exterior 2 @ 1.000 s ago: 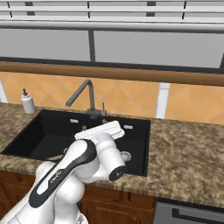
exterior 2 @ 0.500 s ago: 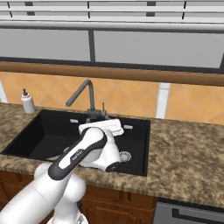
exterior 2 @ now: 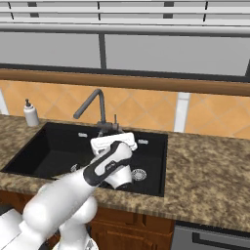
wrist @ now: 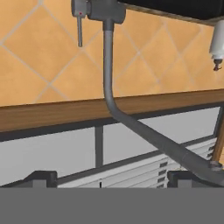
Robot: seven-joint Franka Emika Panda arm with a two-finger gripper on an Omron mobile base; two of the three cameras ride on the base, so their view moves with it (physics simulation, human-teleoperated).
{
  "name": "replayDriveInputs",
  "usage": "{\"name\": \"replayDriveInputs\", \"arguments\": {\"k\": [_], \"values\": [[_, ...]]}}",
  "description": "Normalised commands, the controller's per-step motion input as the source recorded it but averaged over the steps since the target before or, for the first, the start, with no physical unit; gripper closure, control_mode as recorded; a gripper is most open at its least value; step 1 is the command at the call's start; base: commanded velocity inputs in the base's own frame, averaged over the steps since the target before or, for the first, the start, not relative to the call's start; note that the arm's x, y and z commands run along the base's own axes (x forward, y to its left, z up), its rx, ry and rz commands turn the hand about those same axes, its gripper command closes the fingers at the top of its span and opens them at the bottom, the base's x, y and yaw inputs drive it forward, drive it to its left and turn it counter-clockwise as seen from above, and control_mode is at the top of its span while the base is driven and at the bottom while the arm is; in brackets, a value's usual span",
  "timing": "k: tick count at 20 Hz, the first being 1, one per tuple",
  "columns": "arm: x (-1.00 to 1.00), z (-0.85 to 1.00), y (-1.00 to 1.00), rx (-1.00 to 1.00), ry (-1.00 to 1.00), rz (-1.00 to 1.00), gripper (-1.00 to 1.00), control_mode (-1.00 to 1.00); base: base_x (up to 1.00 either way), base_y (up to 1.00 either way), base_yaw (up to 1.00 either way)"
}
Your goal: Pick the pan and sponge and place them into the sink. Then turn on the water.
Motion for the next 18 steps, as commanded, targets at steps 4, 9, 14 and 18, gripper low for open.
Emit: {"name": "replayDriveInputs", "arguments": {"k": [4, 9, 14, 18], "values": [[0.59, -0.16, 0.00, 0.05, 0.00, 0.00, -1.00, -1.00, 0.00, 0.00, 0.00], [0.54, -0.15, 0.00, 0.00, 0.00, 0.00, -1.00, -1.00, 0.00, 0.00, 0.00], [0.44, -0.18, 0.00, 0.00, 0.00, 0.00, -1.00, -1.00, 0.00, 0.00, 0.00], [0.43, -0.20, 0.00, 0.00, 0.00, 0.00, -1.00, -1.00, 0.00, 0.00, 0.00]]}}
